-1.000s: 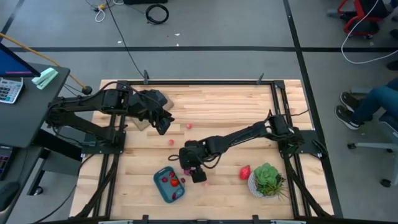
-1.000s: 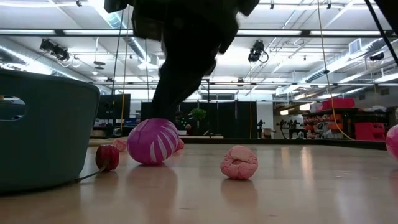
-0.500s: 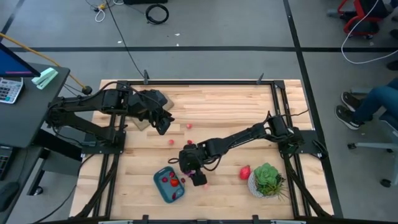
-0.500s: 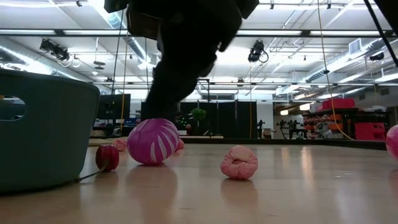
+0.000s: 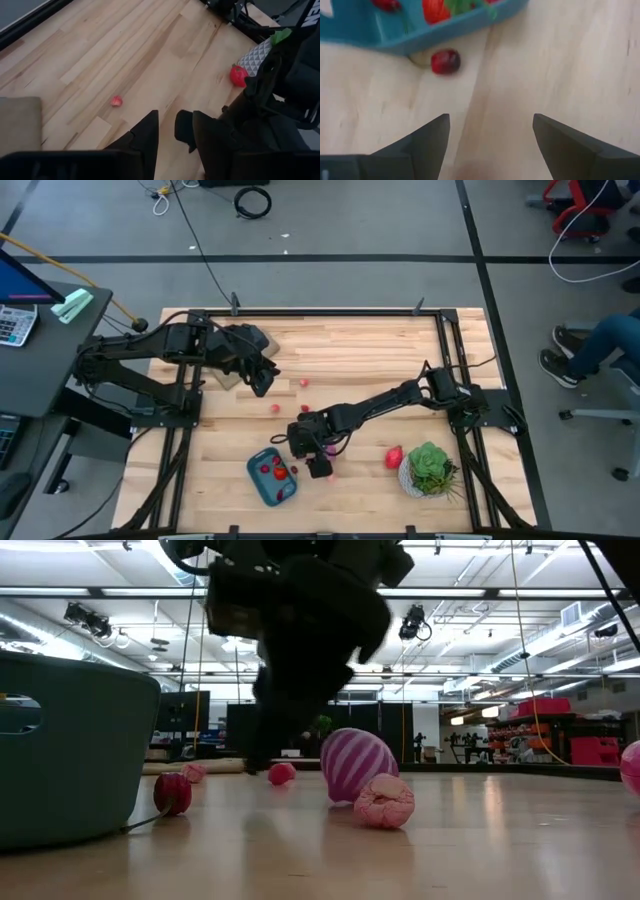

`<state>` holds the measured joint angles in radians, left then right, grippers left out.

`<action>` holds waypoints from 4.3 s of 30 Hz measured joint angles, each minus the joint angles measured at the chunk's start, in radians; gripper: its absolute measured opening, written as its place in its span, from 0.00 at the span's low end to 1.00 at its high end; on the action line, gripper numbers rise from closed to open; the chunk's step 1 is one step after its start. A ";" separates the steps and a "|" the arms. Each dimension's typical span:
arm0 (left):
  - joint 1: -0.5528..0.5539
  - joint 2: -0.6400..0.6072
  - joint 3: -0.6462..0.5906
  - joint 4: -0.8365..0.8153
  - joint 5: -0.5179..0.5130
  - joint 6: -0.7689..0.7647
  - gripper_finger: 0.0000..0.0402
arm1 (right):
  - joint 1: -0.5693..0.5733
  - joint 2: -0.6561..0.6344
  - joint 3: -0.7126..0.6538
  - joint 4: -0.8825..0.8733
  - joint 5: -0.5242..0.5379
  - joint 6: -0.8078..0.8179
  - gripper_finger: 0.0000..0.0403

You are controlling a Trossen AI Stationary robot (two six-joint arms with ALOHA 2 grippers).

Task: Pick and placing Produce into tupperware
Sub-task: Put the purple onion into the blue bin

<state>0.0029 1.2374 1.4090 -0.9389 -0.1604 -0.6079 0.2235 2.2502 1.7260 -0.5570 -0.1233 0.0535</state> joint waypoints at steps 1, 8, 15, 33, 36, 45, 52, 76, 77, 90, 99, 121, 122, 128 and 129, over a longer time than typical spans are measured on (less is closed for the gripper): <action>0.000 0.000 0.000 -0.002 0.000 0.000 0.31 | 0.000 -0.008 0.000 -0.009 0.000 0.011 0.73; 0.000 0.000 0.000 -0.014 0.000 0.000 0.33 | 0.008 -0.051 0.002 -0.138 -0.005 0.175 0.73; 0.000 0.000 0.000 -0.018 0.000 0.000 0.32 | 0.059 -0.054 0.002 -0.144 0.011 0.205 0.73; 0.000 0.000 0.000 -0.017 0.000 0.002 0.32 | 0.079 -0.051 0.002 -0.234 0.115 0.320 0.73; 0.000 0.000 0.000 -0.017 0.000 0.002 0.32 | 0.089 -0.051 0.002 -0.235 0.118 0.334 0.73; 0.000 0.000 0.000 -0.017 0.000 0.012 0.33 | 0.098 -0.050 0.001 -0.301 0.172 0.397 0.73; 0.000 0.000 0.000 -0.017 0.000 0.026 0.32 | 0.093 -0.050 0.001 -0.367 0.178 0.401 0.73; 0.000 0.000 0.000 -0.017 0.000 0.028 0.32 | 0.094 -0.049 -0.048 -0.382 0.171 0.504 0.73; 0.000 0.000 0.000 -0.017 0.000 0.028 0.33 | 0.094 -0.049 -0.059 -0.374 0.171 0.504 0.73; 0.000 0.000 0.000 -0.017 0.000 0.026 0.32 | 0.094 -0.053 -0.107 -0.303 0.170 0.494 0.69; 0.000 0.000 0.000 -0.017 0.000 0.017 0.33 | 0.094 -0.052 -0.101 -0.298 0.168 0.513 0.60; 0.026 -0.011 0.000 0.093 0.000 0.017 0.34 | 0.071 -0.182 -0.087 0.535 -0.024 0.429 0.58; 0.036 -0.011 0.000 0.105 0.000 0.018 0.34 | 0.072 -0.172 -0.087 0.575 -0.027 0.438 0.58; 0.104 -0.017 0.000 0.225 0.000 0.017 0.33 | 0.071 -0.080 -0.089 0.637 -0.046 0.478 0.59; 0.113 -0.017 0.000 0.240 0.000 0.017 0.34 | 0.071 -0.069 -0.089 0.638 -0.051 0.477 0.59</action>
<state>0.1157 1.2205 1.4086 -0.6987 -0.1602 -0.5911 0.2943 2.1812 1.6366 0.0811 -0.1739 0.5301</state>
